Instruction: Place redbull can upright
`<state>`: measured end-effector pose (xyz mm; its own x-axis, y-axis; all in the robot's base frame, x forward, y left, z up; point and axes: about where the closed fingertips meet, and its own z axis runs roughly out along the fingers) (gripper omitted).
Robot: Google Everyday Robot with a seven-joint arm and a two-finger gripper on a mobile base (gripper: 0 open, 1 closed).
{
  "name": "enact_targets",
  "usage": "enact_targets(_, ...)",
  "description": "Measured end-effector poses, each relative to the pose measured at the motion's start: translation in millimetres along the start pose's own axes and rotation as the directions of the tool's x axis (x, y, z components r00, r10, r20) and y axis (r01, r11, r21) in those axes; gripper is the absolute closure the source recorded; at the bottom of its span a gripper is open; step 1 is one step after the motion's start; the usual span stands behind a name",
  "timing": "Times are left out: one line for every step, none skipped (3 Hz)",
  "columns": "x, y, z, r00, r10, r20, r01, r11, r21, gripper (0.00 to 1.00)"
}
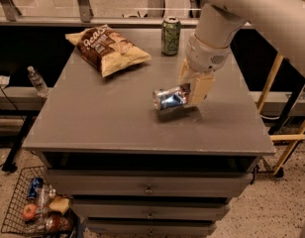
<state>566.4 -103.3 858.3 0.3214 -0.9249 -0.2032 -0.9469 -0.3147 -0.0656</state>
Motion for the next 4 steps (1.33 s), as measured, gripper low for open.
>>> enact_targets(-20,9,-38,0.998,-0.066,0.005,0.065,0.9888,0.134,1.00)
enact_targets(-26,7,-51,0.997,-0.079,0.000,0.078,0.9797,0.185,1.00)
enact_targets(-26,7,-51,0.997,-0.079,0.001,0.078,0.9798,0.184,1.00)
enact_targets(-27,3,-52,0.979,-0.189,-0.082,0.202,0.9572,0.207,1.00)
